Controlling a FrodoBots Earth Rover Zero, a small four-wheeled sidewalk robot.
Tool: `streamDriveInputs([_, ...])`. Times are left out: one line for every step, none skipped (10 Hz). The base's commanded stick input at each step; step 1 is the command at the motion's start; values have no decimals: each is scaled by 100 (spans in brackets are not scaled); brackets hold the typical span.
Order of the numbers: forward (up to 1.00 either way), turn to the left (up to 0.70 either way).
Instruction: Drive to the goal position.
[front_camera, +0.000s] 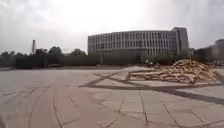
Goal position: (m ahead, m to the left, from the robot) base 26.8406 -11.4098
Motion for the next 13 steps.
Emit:
streamDriveInputs([70, 0])
streamDriveInputs([70, 0])
streamDriveInputs([70, 0])
streamDriveInputs([70, 0])
streamDriveInputs([70, 0])
streamDriveInputs([70, 0])
streamDriveInputs([70, 0])
streamDriveInputs([70, 0])
streamDriveInputs([70, 0])
streamDriveInputs([70, 0])
streamDriveInputs([70, 0])
streamDriveInputs([70, 0])
streamDriveInputs([70, 0])
